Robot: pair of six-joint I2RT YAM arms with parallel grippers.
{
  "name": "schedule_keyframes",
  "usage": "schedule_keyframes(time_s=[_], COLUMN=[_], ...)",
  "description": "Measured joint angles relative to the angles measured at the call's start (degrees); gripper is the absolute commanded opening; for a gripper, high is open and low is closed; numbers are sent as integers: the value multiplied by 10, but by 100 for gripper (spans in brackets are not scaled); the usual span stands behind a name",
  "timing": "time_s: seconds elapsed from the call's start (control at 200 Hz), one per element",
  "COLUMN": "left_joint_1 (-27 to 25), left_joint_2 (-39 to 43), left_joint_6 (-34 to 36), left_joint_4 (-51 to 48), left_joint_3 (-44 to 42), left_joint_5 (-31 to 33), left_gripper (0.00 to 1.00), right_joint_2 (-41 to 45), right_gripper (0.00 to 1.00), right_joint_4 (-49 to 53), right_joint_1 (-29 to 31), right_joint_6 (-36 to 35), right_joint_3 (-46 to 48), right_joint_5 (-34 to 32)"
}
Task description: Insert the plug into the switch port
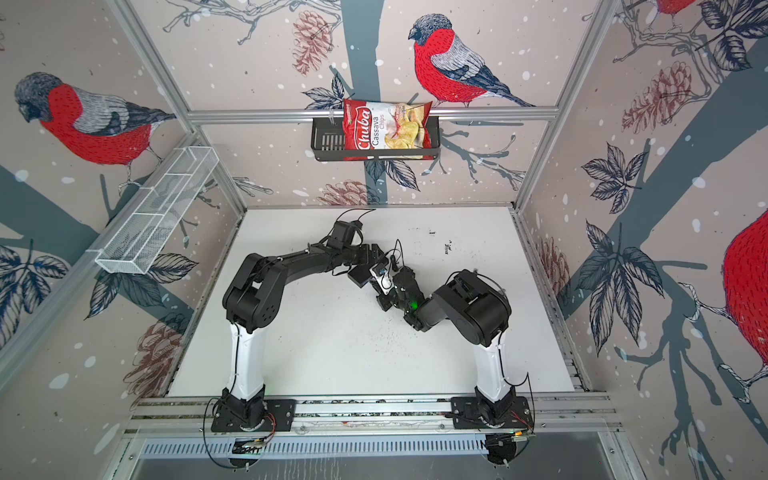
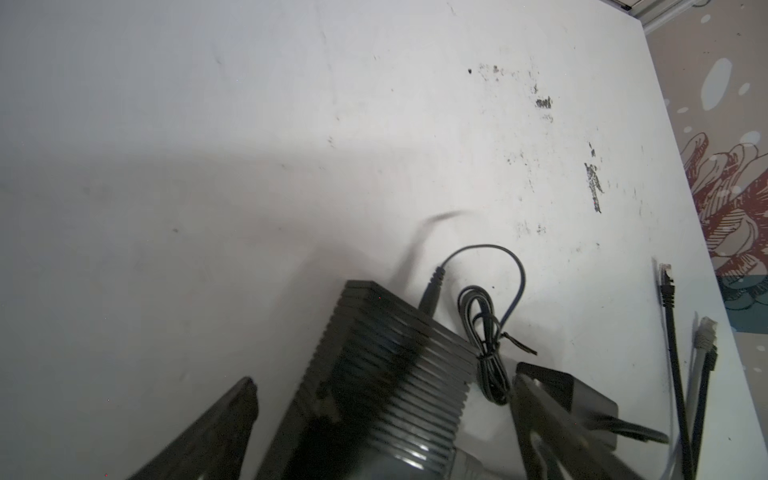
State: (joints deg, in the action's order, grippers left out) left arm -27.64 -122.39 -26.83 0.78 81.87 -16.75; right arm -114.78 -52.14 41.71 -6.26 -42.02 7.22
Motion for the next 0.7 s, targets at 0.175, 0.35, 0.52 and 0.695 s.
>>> schedule_keyframes(time_s=[0.175, 0.35, 0.52, 0.695], left_joint_1=[-7, -12, -15, -19], left_joint_2=[-2, -2, -2, -2], left_joint_6=[-2, -2, -2, -2], left_joint_4=[24, 47, 62, 67], left_joint_3=[-12, -21, -28, -30], left_joint_5=[7, 13, 20, 29], left_gripper=[93, 93, 93, 93], right_joint_2=[-3, -6, -6, -5], right_gripper=[2, 2, 2, 2], right_joint_4=[4, 8, 8, 6], right_joint_1=[0, 1, 2, 3], right_joint_6=[0, 1, 2, 2], right_joint_3=[-2, -3, -3, -1], right_joint_5=[0, 0, -4, -10])
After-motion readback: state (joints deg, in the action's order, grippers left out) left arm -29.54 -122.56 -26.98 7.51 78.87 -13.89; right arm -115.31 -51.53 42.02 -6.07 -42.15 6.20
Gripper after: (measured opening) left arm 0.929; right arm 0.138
